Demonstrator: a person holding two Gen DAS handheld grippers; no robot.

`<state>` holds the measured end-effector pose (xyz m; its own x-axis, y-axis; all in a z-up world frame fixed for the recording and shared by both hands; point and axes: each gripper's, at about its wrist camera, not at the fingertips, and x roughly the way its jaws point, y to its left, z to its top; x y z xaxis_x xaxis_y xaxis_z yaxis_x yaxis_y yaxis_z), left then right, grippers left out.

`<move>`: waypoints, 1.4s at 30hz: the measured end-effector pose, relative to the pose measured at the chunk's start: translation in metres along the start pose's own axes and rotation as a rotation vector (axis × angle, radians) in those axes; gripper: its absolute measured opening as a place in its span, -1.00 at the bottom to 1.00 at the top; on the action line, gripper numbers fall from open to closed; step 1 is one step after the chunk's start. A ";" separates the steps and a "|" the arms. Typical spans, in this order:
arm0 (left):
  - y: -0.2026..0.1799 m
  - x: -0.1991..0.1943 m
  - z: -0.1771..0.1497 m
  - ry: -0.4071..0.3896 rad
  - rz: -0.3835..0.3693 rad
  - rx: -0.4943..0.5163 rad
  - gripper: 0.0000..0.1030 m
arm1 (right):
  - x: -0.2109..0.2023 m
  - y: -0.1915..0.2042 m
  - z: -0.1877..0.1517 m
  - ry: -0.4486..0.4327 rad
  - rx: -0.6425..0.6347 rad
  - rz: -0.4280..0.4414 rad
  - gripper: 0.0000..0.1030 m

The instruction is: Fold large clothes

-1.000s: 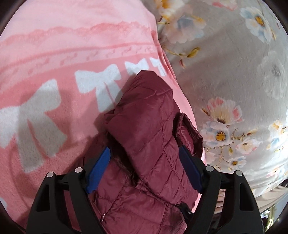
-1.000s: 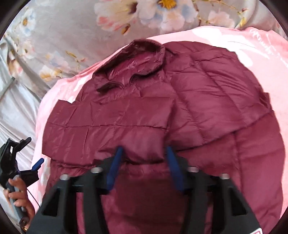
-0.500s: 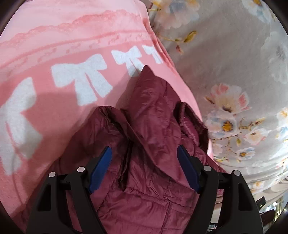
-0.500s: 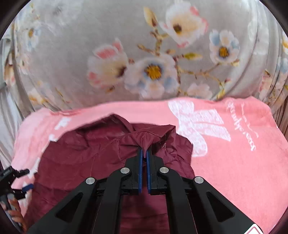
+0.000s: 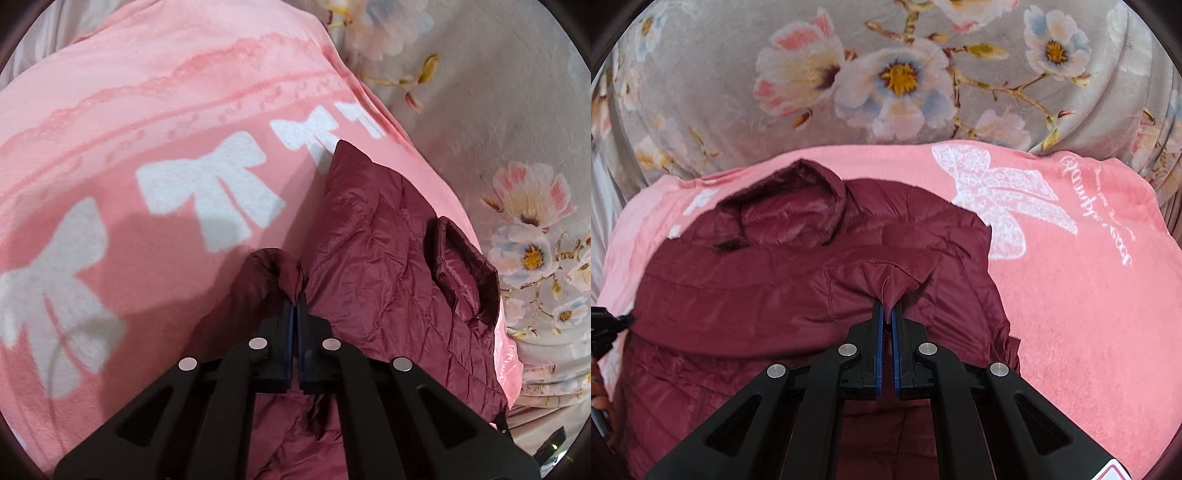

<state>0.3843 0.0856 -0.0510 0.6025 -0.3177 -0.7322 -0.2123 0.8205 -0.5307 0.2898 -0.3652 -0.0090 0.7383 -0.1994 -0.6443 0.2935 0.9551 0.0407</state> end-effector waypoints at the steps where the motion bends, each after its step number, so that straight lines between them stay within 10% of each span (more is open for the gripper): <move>1: 0.000 0.001 -0.001 0.003 0.004 0.007 -1.00 | 0.005 -0.001 -0.004 0.014 0.002 -0.009 -0.95; 26: -0.035 0.025 -0.044 -0.110 0.296 0.377 -0.98 | 0.045 -0.010 -0.031 0.135 0.016 -0.071 -0.95; 28: -0.034 0.017 -0.044 -0.091 0.314 0.422 -0.85 | 0.030 -0.013 -0.032 0.133 0.045 -0.076 -0.66; 30: -0.031 0.004 -0.043 -0.056 0.309 0.449 -0.57 | 0.002 -0.018 -0.034 0.088 0.080 -0.105 -0.46; 35: -0.049 -0.050 -0.030 -0.117 0.259 0.445 -0.59 | -0.047 0.016 -0.019 -0.036 0.032 -0.049 -0.47; 42: -0.121 -0.026 -0.037 -0.091 0.125 0.479 -0.29 | -0.008 0.116 -0.007 0.028 -0.081 0.109 -0.58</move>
<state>0.3661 -0.0232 0.0164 0.6639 -0.1783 -0.7262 0.0770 0.9823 -0.1707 0.3137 -0.2513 -0.0039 0.7457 -0.0882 -0.6604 0.1617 0.9855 0.0509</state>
